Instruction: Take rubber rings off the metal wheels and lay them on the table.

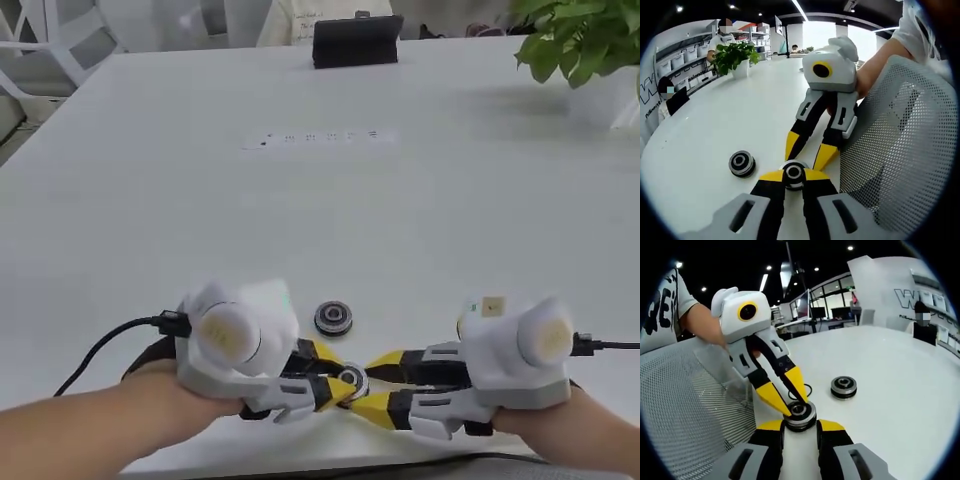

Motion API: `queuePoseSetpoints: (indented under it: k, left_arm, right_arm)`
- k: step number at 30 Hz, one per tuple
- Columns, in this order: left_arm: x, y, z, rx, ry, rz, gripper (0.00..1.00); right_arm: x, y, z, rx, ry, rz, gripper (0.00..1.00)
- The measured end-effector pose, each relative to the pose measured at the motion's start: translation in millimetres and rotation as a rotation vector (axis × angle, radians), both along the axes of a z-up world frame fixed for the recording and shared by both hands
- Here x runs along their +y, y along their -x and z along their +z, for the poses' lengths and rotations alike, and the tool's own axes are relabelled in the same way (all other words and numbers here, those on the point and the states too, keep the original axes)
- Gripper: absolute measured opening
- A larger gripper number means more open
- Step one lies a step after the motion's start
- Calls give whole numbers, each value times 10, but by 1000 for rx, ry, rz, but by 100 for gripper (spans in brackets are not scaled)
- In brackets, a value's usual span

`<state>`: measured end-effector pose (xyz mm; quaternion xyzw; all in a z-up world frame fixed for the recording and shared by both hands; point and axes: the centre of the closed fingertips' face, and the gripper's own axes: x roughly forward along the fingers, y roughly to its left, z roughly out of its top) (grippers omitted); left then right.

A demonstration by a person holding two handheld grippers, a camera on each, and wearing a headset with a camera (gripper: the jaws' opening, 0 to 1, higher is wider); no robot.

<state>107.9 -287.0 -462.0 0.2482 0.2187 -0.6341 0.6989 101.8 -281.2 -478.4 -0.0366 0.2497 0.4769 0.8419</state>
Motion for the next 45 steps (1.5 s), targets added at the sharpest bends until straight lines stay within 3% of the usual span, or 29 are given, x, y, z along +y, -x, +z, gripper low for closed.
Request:
queuePoseSetpoints:
  k: [9,14,20,23,31,33,38,45]
  left_arm:
    - [-4,0,3,-25,2,-12,7]
    - [-6,-9,-3,-2,7,-2,7]
    - [-9,-8,-3,3,9,0,7]
    - [-6,-16,-6,34,13,15,7]
    - [-5,-15,-6,46,18,20,7]
    - [-5,-15,-6,46,18,20,7]
    - [-3,-15,-4,48,23,25,7]
    - [-2,-16,-4,48,23,29,7]
  right_arm:
    - [-16,-4,-11,-9,13,-3,23]
    - [-18,-1,-12,-8,12,-8,23]
    - [-23,0,-11,-7,13,-7,23]
    - [-25,1,-7,-6,12,-6,23]
    - [-32,6,-11,-12,19,-7,22]
    - [-64,1,-33,-46,74,3,19]
    - [-57,17,-21,-26,55,-12,18]
    - [-72,48,-21,-41,93,-5,15]
